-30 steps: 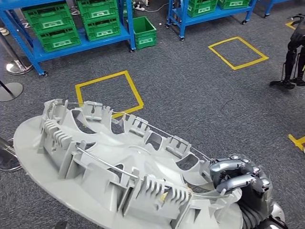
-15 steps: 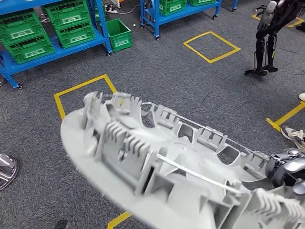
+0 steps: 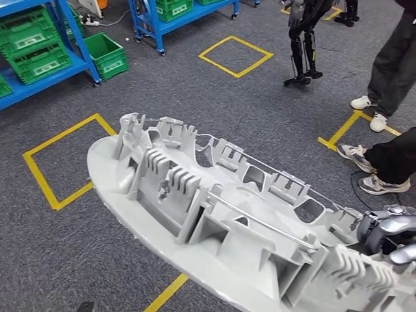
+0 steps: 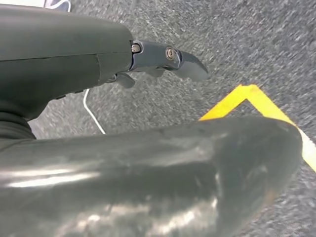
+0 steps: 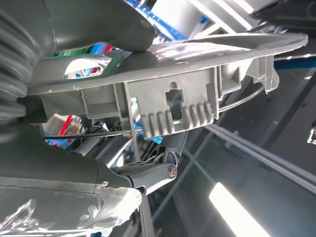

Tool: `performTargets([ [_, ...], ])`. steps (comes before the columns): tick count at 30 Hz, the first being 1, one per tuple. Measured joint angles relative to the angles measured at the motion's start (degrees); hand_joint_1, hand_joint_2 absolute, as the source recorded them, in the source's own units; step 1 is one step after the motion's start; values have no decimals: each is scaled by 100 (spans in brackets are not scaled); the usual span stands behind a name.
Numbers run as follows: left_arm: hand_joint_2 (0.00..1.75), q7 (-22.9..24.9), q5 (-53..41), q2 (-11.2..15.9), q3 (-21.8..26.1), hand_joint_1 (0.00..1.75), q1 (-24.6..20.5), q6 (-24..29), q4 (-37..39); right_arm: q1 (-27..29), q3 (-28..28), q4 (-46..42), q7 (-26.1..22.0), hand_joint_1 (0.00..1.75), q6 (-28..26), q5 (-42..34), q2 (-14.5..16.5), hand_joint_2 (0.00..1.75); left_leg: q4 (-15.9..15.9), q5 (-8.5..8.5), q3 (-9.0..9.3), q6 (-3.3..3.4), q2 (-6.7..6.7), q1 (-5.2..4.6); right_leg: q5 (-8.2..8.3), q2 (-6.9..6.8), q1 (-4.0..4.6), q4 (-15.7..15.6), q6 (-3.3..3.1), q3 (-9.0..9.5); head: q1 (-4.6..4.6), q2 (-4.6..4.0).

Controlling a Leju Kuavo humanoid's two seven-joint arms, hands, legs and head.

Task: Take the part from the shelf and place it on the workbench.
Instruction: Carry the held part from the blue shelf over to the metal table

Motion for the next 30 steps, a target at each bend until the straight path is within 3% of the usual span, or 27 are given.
performTargets([
  [2,0,-9,-11,-26,0,0,-7,37,0,4,48,-2,2,175,-69,32,3,175,-31,2,10,69,122,-5,41,118,-24,-10,71,-60,2,0],
  [3,0,-15,-17,-38,-1,0,-15,56,0,3,67,-2,3,175,-97,38,3,175,-40,14,13,109,198,-4,14,44,-19,38,98,-99,18,-1],
  [4,0,-23,-24,-48,-1,0,-20,77,0,-7,82,-2,5,175,-119,41,2,175,-50,26,17,146,277,0,-74,-97,-8,183,119,-179,53,-1],
  [6,0,-56,-45,-54,-3,0,-15,140,0,-20,111,-2,21,175,-169,37,1,175,-56,25,19,192,428,-19,-428,-481,13,827,152,-477,117,-1],
  [8,0,-103,-75,-65,-10,0,8,209,0,8,132,-2,50,175,-230,29,-5,175,-55,13,21,212,594,-46,-715,-640,6,1517,173,-782,130,-1],
  [9,0,-122,-88,-74,-19,0,14,229,0,38,136,-3,63,175,-256,25,-13,175,-54,6,25,214,674,-53,-719,-668,5,1618,174,-809,130,-1],
  [10,0,-136,-96,-86,-29,0,15,239,0,70,137,-8,73,175,-278,23,-22,175,-54,-3,35,211,747,-57,-624,-689,5,1496,169,-718,132,-1],
  [11,0,-144,-101,-98,-38,0,12,244,0,100,137,-16,80,175,-293,22,-32,175,-54,-17,52,202,814,-58,-462,-738,8,1169,158,-516,134,-1],
  [13,0,-149,-108,-117,-45,0,10,244,0,131,138,-43,81,175,-308,14,-50,175,-48,-58,96,159,931,-78,-229,-959,39,402,111,-60,137,-1],
  [14,0,-149,-111,-121,-46,0,10,246,0,143,137,-56,80,175,-310,-3,-57,175,-46,-74,114,134,983,-93,-183,-1032,58,165,76,77,137,-1],
  [15,0,-146,-116,-123,-47,0,9,249,0,159,136,-67,80,175,-310,-27,-63,175,-49,-85,129,108,1033,-107,-185,-1057,78,61,39,128,135,-1],
  [17,0,-139,-125,-122,-50,0,2,254,0,190,124,-78,95,175,-311,-75,-68,175,-72,-96,149,55,1129,-113,-169,-926,86,40,-36,115,136,-1],
  [18,0,-140,-127,-118,-51,0,-4,254,0,189,117,-80,114,175,-316,-87,-69,175,-52,-134,149,24,1102,-107,-156,-865,77,22,-66,114,133,-1],
  [20,0,-149,-126,-113,-53,0,-11,250,0,147,110,-80,162,175,-333,-97,-69,175,279,-374,11,-24,895,-95,-131,-750,45,-13,-116,123,111,-1],
  [22,0,-157,-115,-107,-54,0,-3,247,0,104,110,-78,194,175,-351,-103,-69,175,1039,-743,-352,-37,677,-90,-124,-631,34,-17,-135,118,87,-1],
  [23,0,-160,-105,-100,-54,0,6,250,0,89,110,-72,198,175,-356,-110,-69,175,1388,-855,-537,-39,639,-90,-123,-562,32,-16,-137,117,81,-1],
  [24,0,-163,-92,-90,-54,0,14,256,0,76,110,-63,199,175,-360,-123,-69,175,1571,-849,-652,-40,625,-89,-122,-486,29,-15,-137,118,80,-1],
  [25,0,-169,-78,-78,-53,0,18,261,0,57,110,-52,198,175,-362,-136,-69,175,1541,-726,-669,-41,615,-87,-119,-407,22,-13,-131,120,80,-1],
  [26,0,-175,-67,-67,-52,0,19,265,0,32,111,-42,197,175,-366,-146,-69,175,1294,-510,-579,-42,587,-81,-114,-330,10,-12,-120,125,79,-1],
  [28,0,-190,-39,-48,-52,0,16,265,0,-26,112,-29,184,175,-380,-154,-69,175,548,-85,-268,-57,341,-34,-105,-185,-1,6,-79,115,68,-1],
  [30,0,-202,-23,-34,-51,0,13,265,0,-75,114,-29,162,175,-400,-151,-69,175,76,39,-77,-46,103,9,-83,-50,-3,28,-23,53,58,-1],
])
